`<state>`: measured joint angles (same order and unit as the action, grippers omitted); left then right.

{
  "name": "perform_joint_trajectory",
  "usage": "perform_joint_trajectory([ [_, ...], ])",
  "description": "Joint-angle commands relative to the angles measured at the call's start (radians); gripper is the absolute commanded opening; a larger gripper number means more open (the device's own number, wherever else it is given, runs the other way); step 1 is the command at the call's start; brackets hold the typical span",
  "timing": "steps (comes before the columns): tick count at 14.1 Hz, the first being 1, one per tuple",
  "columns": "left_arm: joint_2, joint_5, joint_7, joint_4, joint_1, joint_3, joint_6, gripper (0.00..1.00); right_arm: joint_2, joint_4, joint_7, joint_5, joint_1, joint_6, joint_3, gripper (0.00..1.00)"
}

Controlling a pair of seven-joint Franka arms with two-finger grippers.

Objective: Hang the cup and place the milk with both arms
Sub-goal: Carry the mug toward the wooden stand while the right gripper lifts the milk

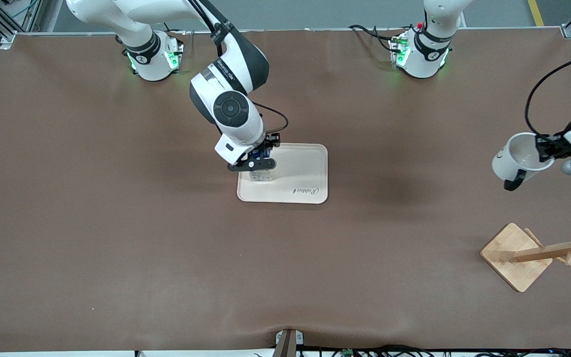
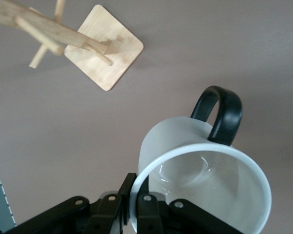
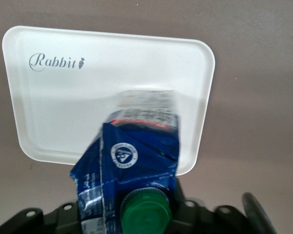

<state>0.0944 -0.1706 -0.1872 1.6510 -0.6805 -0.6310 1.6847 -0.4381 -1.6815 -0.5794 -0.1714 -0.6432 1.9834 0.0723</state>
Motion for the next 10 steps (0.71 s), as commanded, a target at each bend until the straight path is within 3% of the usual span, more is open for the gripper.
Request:
perform_joint_trajectory([
  [1,0.01,0.031,-0.066,-0.023,-0.051,-0.007,-0.011,0.0,0.015,0.034,-0.02,0.024,0.002,-0.017,-0.014,0.0],
  [4,0.047,0.048,-0.125,-0.049,-0.114,-0.007,-0.008,0.0,0.016,0.173,-0.022,0.065,0.008,-0.199,-0.069,0.0],
  [6,0.103,0.062,-0.191,-0.091,-0.139,-0.007,0.01,0.0,0.044,0.187,0.009,0.183,0.019,-0.273,-0.101,0.0],
  [10,0.16,0.065,-0.212,-0.119,-0.145,-0.006,0.064,0.0,0.117,0.191,0.066,0.202,0.147,-0.397,-0.109,0.0],
])
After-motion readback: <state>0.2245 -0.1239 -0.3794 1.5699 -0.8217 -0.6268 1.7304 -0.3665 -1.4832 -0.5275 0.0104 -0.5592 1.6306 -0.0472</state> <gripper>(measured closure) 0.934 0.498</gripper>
